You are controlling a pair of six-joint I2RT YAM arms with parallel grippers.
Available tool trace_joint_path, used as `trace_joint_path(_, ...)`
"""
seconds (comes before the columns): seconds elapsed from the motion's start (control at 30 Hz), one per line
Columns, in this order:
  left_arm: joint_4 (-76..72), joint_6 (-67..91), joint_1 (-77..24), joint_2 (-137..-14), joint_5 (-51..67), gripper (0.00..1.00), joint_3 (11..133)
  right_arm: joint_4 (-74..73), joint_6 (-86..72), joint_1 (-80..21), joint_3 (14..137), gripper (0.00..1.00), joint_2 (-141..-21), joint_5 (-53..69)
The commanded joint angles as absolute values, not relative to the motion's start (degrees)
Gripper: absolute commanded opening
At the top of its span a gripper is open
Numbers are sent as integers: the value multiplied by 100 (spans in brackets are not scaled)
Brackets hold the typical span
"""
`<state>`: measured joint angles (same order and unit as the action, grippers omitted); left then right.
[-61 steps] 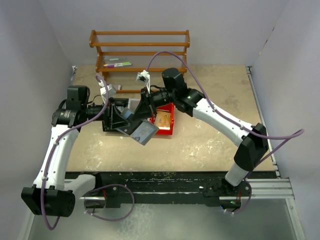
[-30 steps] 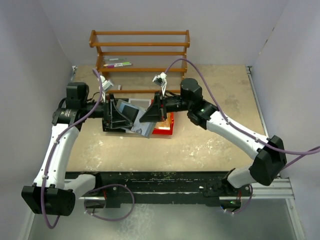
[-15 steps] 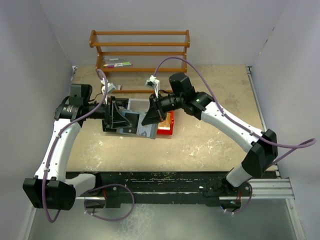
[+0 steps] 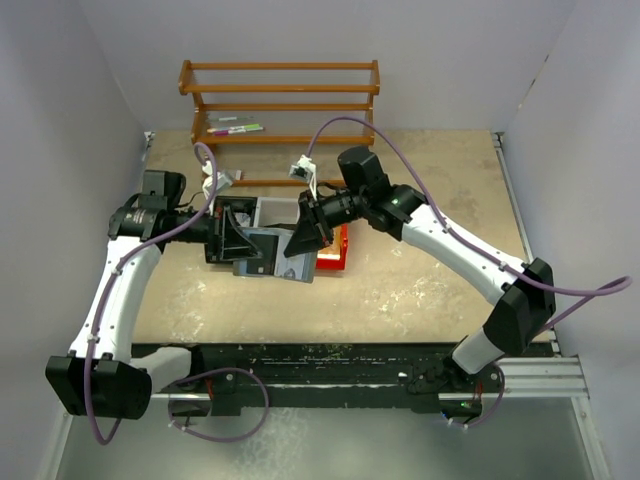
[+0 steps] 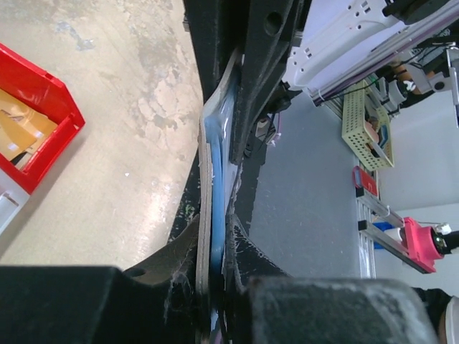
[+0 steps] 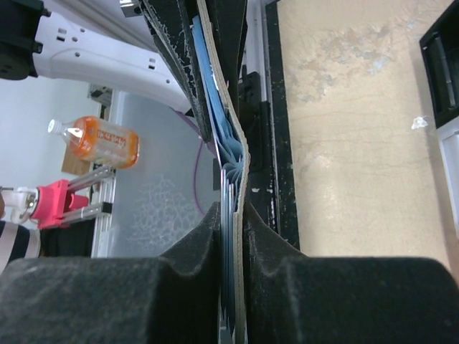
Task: Take the credit cards out of the card holder
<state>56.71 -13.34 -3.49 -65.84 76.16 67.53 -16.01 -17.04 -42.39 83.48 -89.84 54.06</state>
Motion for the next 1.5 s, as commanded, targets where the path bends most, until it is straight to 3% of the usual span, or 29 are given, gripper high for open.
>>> trace_joint_path(0.0, 6489, -2282, -333, -6646, 8117, 15, 7119, -1134, -1591, -4191, 8351, 15, -8781, 5883)
trace_joint_path(0.07, 6676, -2464, -333, -6681, 8138, 19, 7164, -1138, -1571, -4173, 8403, 15, -8842, 5910)
trace_joint_path(0.13, 6728, -2511, -328, -6703, 8113, 35, 7180, -1222, -1521, -4161, 8477, 11, -8879, 5907)
trace_joint_path(0.2, 6669, -2480, -334, -6722, 7936, 41, 7201, -1442, -1445, -4163, 8553, 7, -8900, 5871)
trace_joint_path(0.37, 6090, -1965, -325, -6628, 6936, 37, 7169, -1965, -1142, -4164, 8670, 4, -8848, 5564)
trace_joint_path(0.8, 6430, -2574, -325, -6518, 6505, 39, 7207, -2593, -772, -4163, 8874, 3, -8742, 5313)
trace_joint_path(1.07, 6782, -2996, -325, -6595, 7266, 33, 7283, -2419, -859, -4161, 8846, 4, -8743, 5546)
trace_joint_path(1.2, 6986, -3093, -325, -6734, 8122, 45, 7261, -2101, -1058, -4162, 8766, 5, -8822, 5723)
trace_joint_path(1.33, 7026, -3075, -325, -6939, 8362, 49, 7290, -2077, -1063, -4160, 8789, 4, -8885, 5921)
trace_joint_path(1.4, 7118, -3162, -325, -7019, 8314, 47, 7307, -2057, -1046, -4162, 8798, 4, -8871, 5943)
trace_joint_path(1.47, 7300, -3374, -325, -7076, 8289, 39, 7330, -2048, -1038, -4162, 8797, 4, -8842, 5943)
